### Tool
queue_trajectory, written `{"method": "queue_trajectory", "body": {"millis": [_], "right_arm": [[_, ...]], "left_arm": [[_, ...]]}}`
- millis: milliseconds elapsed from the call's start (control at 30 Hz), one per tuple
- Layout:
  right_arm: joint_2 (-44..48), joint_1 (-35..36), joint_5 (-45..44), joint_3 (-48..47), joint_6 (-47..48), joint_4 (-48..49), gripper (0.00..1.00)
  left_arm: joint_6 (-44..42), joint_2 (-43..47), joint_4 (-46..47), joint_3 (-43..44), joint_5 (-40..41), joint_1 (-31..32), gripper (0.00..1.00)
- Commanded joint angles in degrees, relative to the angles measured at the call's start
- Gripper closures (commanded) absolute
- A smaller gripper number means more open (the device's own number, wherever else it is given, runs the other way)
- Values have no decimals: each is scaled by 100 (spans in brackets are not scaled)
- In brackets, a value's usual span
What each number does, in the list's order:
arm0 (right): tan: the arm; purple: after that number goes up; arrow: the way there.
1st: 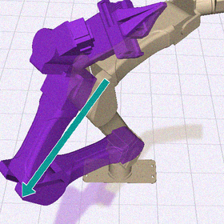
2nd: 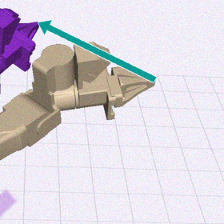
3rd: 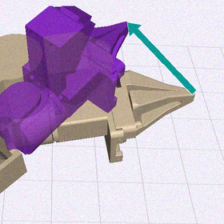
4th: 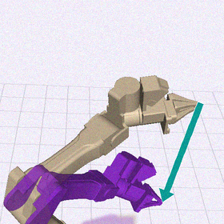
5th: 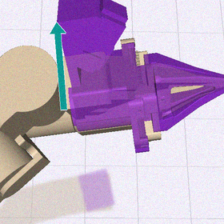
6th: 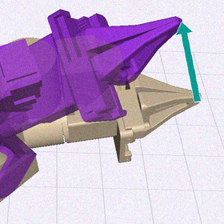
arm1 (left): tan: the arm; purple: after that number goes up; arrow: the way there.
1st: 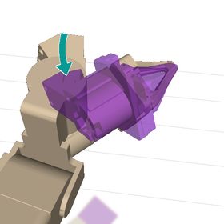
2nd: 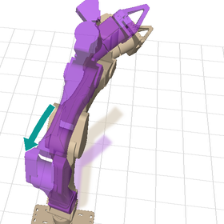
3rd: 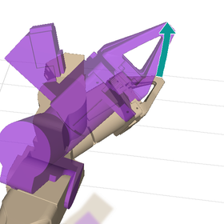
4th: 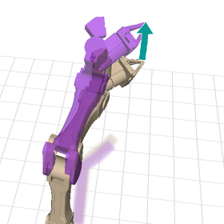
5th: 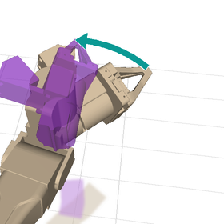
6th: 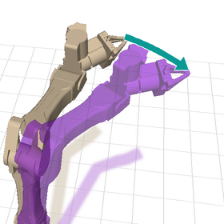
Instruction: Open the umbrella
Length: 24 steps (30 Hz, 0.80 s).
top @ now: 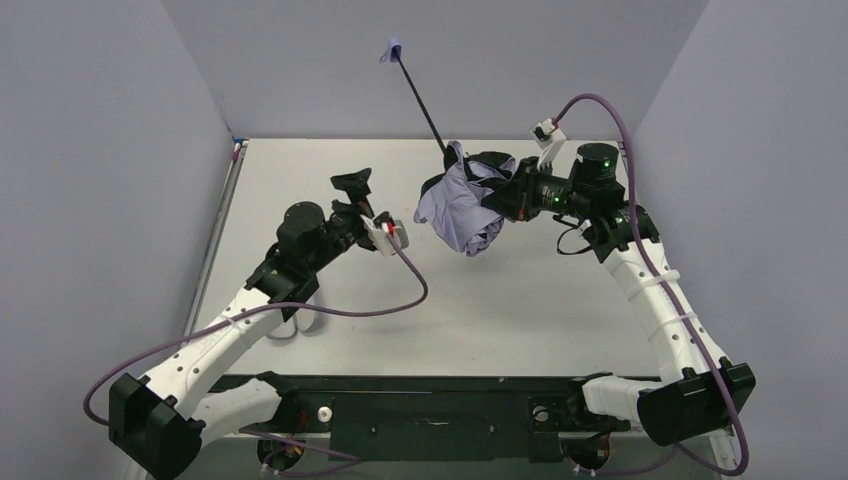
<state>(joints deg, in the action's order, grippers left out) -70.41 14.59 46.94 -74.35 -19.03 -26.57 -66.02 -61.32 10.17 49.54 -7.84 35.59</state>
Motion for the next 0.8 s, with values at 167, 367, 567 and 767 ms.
{"method": "queue_trajectory", "body": {"millis": [167, 367, 567, 767], "right_arm": [[288, 91, -250, 8, 168, 1080, 100], [501, 282, -516, 45, 735, 1053, 100], [776, 593, -769, 135, 1155, 1105, 100], [925, 979, -916, 57, 1299, 1119, 100]], "left_arm": [[6875, -947, -1899, 1902, -1742, -1415, 7], [11479, -1765, 305, 2315, -3287, -2202, 10], [12531, -2328, 1266, 2606, -3215, -2085, 10], [12984, -2676, 1620, 2946, -3308, -1908, 13]]}}
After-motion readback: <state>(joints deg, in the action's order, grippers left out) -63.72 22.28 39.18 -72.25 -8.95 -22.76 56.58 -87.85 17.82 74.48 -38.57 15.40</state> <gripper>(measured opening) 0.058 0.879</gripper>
